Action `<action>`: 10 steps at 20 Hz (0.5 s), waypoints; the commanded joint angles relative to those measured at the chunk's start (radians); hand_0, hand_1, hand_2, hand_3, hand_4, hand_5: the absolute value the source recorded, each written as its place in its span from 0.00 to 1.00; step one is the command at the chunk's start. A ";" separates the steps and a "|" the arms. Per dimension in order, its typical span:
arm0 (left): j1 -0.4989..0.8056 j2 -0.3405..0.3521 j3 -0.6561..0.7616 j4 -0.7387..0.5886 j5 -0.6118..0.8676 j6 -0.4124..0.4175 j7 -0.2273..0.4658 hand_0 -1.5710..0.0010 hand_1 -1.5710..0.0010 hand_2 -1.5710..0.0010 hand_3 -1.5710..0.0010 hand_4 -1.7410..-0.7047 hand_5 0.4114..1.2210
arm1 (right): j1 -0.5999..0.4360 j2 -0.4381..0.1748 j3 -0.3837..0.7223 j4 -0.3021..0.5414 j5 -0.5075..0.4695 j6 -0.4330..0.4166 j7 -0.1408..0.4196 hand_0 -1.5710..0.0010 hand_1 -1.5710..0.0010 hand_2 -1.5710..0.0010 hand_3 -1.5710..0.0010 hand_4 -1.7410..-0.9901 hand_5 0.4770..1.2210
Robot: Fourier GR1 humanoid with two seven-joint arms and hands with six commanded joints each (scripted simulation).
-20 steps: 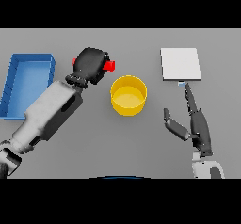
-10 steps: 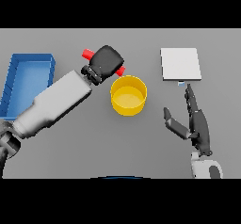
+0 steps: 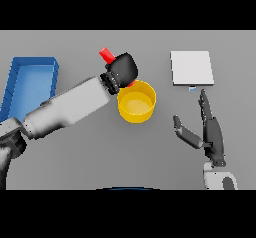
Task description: Pick up the red beaker and tilt it to pour out 1 green nut into yellow bowl. Pick up the yellow bowl and place it on the metallic measuring scale.
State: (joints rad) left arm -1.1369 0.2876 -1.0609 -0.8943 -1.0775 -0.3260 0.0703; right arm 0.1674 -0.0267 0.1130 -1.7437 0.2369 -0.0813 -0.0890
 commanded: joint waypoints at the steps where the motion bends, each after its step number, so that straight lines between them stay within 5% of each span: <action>1: -0.012 0.006 -0.014 0.007 -0.008 0.009 -0.016 0.00 0.00 0.00 0.01 0.00 1.00 | 0.004 0.001 0.002 0.013 0.005 -0.001 0.004 1.00 1.00 1.00 1.00 0.62 0.17; 10: -0.127 -0.006 -0.175 0.058 -0.082 -0.028 -0.086 0.00 0.00 0.00 0.00 0.01 1.00 | 0.004 0.003 0.015 0.016 0.037 -0.015 0.002 1.00 1.00 1.00 1.00 0.71 0.15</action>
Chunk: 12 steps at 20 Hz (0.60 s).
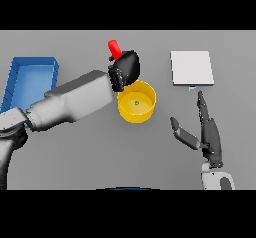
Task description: Pick up the red beaker and tilt it to pour out 1 green nut into yellow bowl. Pick up the yellow bowl and place it on the metallic measuring scale.
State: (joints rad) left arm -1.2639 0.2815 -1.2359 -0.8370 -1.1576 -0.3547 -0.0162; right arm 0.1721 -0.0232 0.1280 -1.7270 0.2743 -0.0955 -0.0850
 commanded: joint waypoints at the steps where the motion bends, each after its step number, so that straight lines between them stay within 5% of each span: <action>1: -0.014 -0.006 -0.014 0.002 -0.006 -0.002 -0.010 0.00 0.00 0.00 0.00 0.01 1.00 | -0.005 0.008 0.004 0.018 0.003 -0.004 -0.012 1.00 1.00 1.00 1.00 0.71 0.15; 9: -0.176 0.037 -0.005 0.058 0.027 0.037 -0.070 0.00 0.00 0.00 0.05 0.01 1.00 | -0.003 0.008 0.014 -0.003 0.028 -0.017 -0.024 1.00 1.00 1.00 1.00 0.72 0.15; 10: -0.208 0.057 0.017 0.070 0.043 0.035 -0.071 0.00 0.00 0.11 0.04 0.06 1.00 | -0.012 0.003 0.006 0.002 0.028 -0.022 -0.015 1.00 1.00 1.00 1.00 0.72 0.15; 12: -0.266 0.083 0.065 0.120 0.081 0.067 -0.080 0.00 0.00 0.07 0.34 0.04 1.00 | -0.022 0.006 0.006 0.003 0.016 -0.015 -0.017 1.00 1.00 1.00 1.00 0.74 0.16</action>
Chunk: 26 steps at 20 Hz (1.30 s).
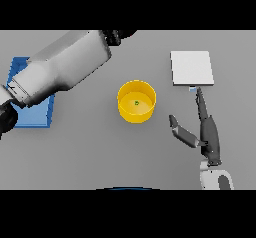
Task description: Pick up the red beaker and tilt it to pour out 1 green nut into yellow bowl. Pick up the yellow bowl and place it on the metallic measuring scale.
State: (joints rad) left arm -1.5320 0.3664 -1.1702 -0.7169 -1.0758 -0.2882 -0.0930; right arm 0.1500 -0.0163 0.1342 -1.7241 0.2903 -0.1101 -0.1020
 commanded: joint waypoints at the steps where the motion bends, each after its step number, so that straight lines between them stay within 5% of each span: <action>1: -0.022 0.013 0.019 0.022 0.017 0.020 -0.019 0.00 0.00 0.06 0.27 0.04 1.00 | -0.002 0.000 -0.004 0.010 -0.014 0.010 0.001 1.00 1.00 1.00 1.00 0.74 0.16; 5: -0.081 0.053 0.164 0.158 0.151 0.018 0.055 0.00 0.00 0.02 0.11 0.02 1.00 | 0.000 0.002 -0.014 0.013 -0.053 0.026 -0.026 1.00 1.00 1.00 1.00 0.73 0.16; 9: -0.036 0.125 0.390 0.278 0.381 0.069 0.207 0.00 0.00 0.01 0.13 0.01 1.00 | -0.022 -0.003 -0.020 0.019 -0.060 0.032 -0.002 1.00 1.00 1.00 1.00 0.69 0.15; 12: 0.054 0.204 0.517 0.281 0.546 0.152 0.215 0.00 0.00 0.00 0.11 0.00 1.00 | -0.005 -0.009 -0.011 0.028 -0.059 0.043 -0.050 1.00 1.00 1.00 1.00 0.69 0.15; 15: 0.171 0.280 0.614 0.223 0.691 0.227 0.251 0.00 0.00 0.00 0.09 0.00 1.00 | -0.031 -0.019 -0.021 0.045 -0.065 0.047 -0.042 1.00 1.00 1.00 1.00 0.69 0.15; 26: 0.789 0.447 0.723 -0.341 1.011 0.625 0.644 0.00 0.00 0.00 0.08 0.00 1.00 | -0.023 -0.056 -0.004 0.037 -0.029 0.063 -0.037 1.00 1.00 1.00 1.00 0.71 0.24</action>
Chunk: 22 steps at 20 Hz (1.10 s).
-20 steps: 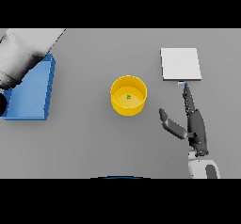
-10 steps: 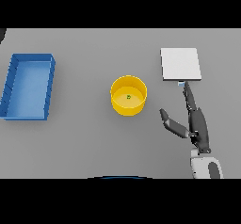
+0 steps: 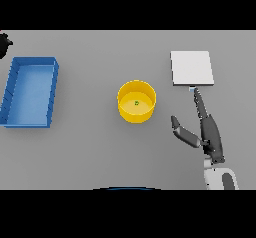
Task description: Pick up the red beaker and tilt it to pour out 1 green nut into yellow bowl. Pick up the yellow bowl and place it on the metallic measuring scale.
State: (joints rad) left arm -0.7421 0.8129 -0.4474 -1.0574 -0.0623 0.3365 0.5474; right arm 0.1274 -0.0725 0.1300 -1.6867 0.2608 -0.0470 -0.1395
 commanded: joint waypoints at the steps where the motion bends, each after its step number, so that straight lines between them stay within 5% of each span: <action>1: 0.038 0.007 0.001 -0.037 0.013 0.023 0.015 0.00 0.00 0.00 0.08 0.00 1.00 | 0.011 0.005 0.004 -0.011 -0.006 0.003 -0.005 1.00 1.00 1.00 1.00 0.71 0.25; 8: 0.203 0.011 -0.032 -0.150 0.068 0.139 0.060 0.00 0.00 0.00 0.03 0.00 0.97 | -0.001 0.008 0.007 -0.004 0.007 -0.005 0.004 1.00 1.00 1.00 1.00 0.70 0.26; 12: 0.210 0.009 -0.085 -0.108 0.095 0.164 0.062 0.00 0.00 0.00 0.01 0.00 0.69 | 0.007 0.011 0.012 -0.014 0.015 -0.013 -0.001 1.00 1.00 1.00 1.00 0.71 0.25; 14: 0.205 0.028 -0.108 -0.117 0.101 0.128 0.063 0.00 0.00 0.00 0.04 0.20 0.56 | 0.002 0.005 0.005 -0.009 0.007 -0.008 0.000 1.00 1.00 1.00 1.00 0.72 0.25; 15: 0.209 0.033 -0.108 -0.125 0.101 0.113 0.062 0.00 0.08 0.09 0.13 0.35 0.52 | 0.004 0.005 0.004 -0.008 0.006 -0.007 0.000 1.00 1.00 1.00 1.00 0.73 0.25; 16: 0.213 0.045 -0.111 -0.150 0.135 0.045 0.060 0.07 0.25 0.24 0.28 0.49 0.48 | 0.011 0.006 0.004 -0.010 0.000 -0.004 -0.005 1.00 1.00 1.00 1.00 0.74 0.25; 18: 0.230 0.078 -0.117 -0.190 0.197 -0.051 0.063 0.41 0.52 0.51 0.54 0.68 0.43 | 0.016 0.010 0.012 -0.011 0.008 -0.007 -0.011 1.00 1.00 1.00 1.00 0.74 0.25; 22: 0.231 0.110 -0.129 -0.216 0.244 -0.121 0.052 0.76 0.80 0.80 0.81 0.86 0.35 | 0.025 0.005 0.009 -0.031 0.002 -0.004 0.005 1.00 1.00 1.00 1.00 0.74 0.26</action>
State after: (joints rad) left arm -0.5118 0.9225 -0.5762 -1.2737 0.1819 0.2154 0.5993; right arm 0.1519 -0.0670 0.1385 -1.7173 0.2630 -0.0512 -0.1342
